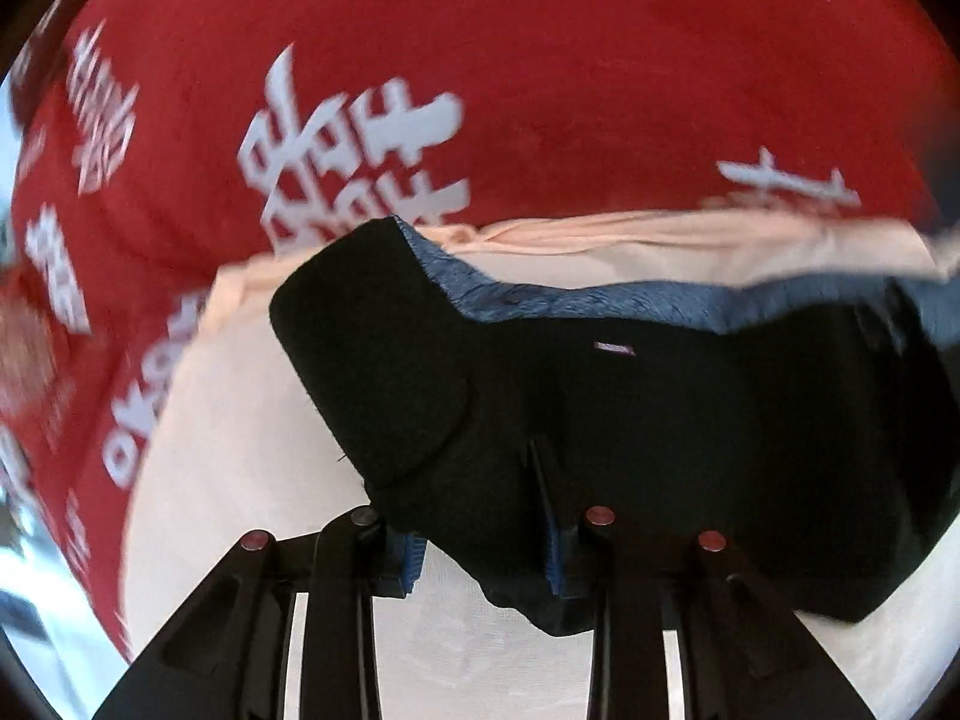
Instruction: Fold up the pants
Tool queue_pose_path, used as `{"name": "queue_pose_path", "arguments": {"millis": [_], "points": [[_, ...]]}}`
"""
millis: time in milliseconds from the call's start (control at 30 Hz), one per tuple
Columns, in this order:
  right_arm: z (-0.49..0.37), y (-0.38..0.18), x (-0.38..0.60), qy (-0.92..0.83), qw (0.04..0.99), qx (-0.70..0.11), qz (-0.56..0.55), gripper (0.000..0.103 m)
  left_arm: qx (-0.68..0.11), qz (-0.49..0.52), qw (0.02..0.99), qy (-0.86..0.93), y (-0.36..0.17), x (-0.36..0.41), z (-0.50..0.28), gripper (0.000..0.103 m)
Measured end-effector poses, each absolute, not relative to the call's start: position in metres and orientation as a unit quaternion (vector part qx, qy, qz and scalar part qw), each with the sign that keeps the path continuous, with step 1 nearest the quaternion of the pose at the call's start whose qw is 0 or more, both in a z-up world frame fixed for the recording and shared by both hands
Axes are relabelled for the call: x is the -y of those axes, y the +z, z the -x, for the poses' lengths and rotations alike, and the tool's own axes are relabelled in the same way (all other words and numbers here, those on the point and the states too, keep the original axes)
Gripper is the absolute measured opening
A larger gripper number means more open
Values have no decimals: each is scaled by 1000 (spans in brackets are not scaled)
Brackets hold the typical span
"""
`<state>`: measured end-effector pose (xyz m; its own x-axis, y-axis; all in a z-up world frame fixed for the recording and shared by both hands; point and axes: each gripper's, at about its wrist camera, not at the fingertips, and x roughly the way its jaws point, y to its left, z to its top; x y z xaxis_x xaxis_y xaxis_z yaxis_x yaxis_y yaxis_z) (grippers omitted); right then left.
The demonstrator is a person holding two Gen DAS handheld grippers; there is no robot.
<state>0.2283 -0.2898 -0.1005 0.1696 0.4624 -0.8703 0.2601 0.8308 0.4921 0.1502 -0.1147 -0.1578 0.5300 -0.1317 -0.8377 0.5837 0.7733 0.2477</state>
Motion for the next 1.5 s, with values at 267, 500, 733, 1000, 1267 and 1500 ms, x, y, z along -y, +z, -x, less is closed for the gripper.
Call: {"name": "queue_pose_path", "arguments": {"millis": [267, 500, 733, 1000, 1267, 1500], "points": [[-346, -140, 178, 190, 646, -713, -196, 80, -414, -299, 831, -219, -166, 120, -145, 32], [-370, -205, 148, 172, 589, -768, -181, 20, -402, -318, 830, -220, -168, 123, -139, 32], [-308, -142, 219, 188, 659, -668, -291, 17, -382, -292, 833, -274, -118, 147, -114, 32], [-207, -77, 321, 150, 720, -563, -376, 17, -359, -283, 815, -356, -53, 216, -58, 32], [-80, -68, 432, 86, 745, -504, -429, 17, -337, -325, 770, -432, -43, 314, 33, 32], [-10, -146, 500, 21, 718, -520, -462, 17, -362, -378, 722, -453, -107, 387, 80, 32]]}}
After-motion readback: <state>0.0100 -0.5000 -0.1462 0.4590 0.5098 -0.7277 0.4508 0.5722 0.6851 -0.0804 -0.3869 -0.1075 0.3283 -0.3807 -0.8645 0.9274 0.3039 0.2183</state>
